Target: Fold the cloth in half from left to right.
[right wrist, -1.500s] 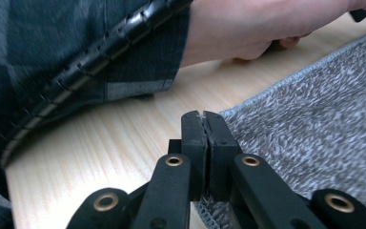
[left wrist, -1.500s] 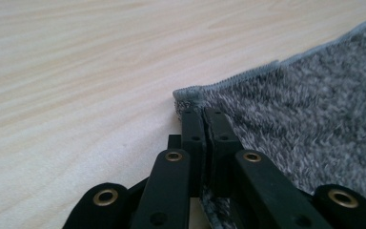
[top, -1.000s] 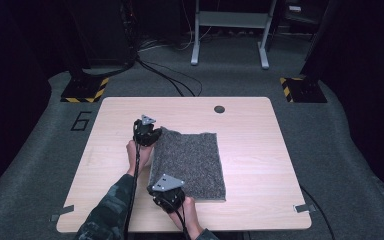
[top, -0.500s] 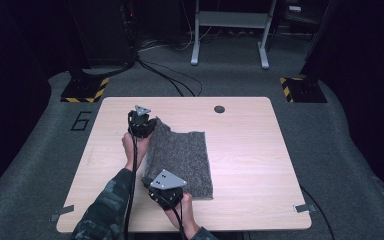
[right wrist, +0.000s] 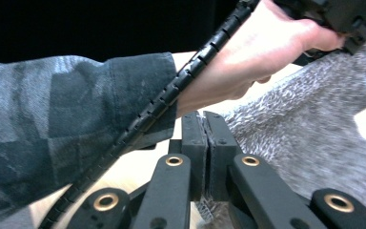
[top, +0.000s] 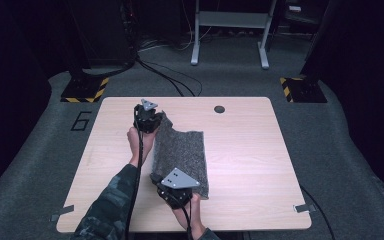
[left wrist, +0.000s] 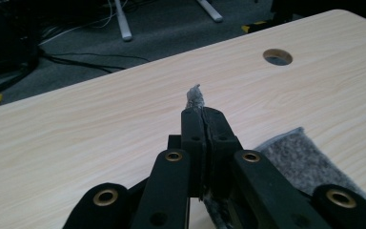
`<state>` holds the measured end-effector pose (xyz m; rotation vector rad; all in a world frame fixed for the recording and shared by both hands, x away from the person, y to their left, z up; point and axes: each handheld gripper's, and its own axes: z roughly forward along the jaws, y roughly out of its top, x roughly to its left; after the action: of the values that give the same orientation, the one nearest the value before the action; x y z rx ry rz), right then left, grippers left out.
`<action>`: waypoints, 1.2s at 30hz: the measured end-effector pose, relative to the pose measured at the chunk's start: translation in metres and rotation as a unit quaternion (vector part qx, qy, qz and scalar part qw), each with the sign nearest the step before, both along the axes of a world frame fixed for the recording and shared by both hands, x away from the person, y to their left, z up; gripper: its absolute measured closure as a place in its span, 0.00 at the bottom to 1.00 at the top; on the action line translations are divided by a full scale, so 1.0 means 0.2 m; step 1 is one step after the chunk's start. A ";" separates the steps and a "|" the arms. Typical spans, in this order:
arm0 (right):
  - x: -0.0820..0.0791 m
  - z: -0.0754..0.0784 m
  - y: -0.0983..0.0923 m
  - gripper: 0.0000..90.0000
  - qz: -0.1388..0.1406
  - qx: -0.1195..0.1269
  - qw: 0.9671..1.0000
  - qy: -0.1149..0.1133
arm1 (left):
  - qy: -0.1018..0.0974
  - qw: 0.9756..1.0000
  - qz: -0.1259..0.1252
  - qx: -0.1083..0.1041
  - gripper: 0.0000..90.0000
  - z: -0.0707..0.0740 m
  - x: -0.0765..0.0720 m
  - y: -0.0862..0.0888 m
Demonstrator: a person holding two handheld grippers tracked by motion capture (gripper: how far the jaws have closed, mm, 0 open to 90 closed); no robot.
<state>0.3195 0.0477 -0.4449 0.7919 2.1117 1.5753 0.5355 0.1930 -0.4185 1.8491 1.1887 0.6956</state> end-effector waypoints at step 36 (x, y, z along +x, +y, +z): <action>0.02 -0.32 -0.43 0.97 -0.111 -0.058 0.990 0.071 | 0.030 0.998 -0.042 0.020 0.97 -0.29 0.09 -0.45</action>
<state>0.3239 -0.0387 -0.5084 1.0831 2.1059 1.3031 0.5545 0.1030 -0.4762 1.9548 1.1356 0.6246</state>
